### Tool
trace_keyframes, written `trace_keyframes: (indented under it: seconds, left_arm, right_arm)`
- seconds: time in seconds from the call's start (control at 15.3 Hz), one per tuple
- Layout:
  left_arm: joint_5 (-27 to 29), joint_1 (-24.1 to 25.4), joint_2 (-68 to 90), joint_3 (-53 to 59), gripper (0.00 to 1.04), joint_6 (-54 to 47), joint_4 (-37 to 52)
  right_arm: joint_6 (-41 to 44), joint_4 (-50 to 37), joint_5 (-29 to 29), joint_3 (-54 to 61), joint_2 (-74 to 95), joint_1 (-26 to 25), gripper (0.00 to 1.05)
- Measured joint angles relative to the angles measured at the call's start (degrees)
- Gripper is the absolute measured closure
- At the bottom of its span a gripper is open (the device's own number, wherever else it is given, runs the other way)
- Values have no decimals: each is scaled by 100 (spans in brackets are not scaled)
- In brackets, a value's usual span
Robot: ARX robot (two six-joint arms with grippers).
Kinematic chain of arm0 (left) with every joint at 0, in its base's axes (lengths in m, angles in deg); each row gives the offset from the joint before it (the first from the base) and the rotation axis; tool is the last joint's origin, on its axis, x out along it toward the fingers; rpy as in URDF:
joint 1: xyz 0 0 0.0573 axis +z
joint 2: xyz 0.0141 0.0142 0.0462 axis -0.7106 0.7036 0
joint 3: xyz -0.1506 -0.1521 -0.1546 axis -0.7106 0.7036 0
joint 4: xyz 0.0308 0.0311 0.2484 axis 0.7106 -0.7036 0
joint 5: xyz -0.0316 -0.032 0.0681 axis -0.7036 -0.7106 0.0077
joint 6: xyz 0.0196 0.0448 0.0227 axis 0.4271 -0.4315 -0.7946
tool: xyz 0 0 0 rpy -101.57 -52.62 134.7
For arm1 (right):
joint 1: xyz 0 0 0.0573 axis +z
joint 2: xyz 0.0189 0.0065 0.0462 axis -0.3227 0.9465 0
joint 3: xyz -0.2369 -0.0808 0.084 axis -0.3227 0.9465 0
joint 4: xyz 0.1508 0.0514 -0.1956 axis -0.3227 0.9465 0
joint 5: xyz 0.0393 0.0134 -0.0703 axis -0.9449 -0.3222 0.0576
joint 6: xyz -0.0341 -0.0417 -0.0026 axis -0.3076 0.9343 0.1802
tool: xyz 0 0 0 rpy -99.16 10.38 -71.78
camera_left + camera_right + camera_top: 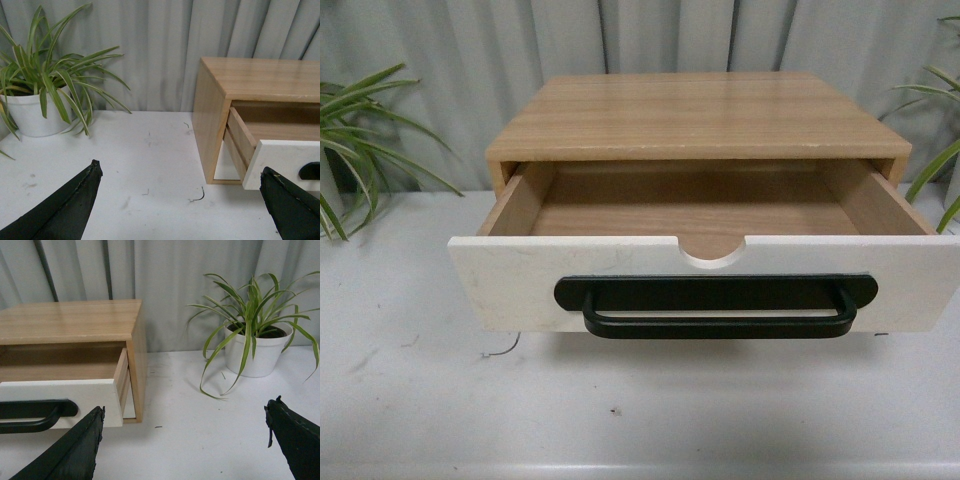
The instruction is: Pull drawer
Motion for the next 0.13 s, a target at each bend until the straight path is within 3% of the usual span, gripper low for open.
trace_keyframes:
  seconds: [0.13]
  left_arm:
    - [0, 0, 0, 0, 7, 0, 0]
  right_arm:
    - [0, 0, 0, 0, 0, 0, 6]
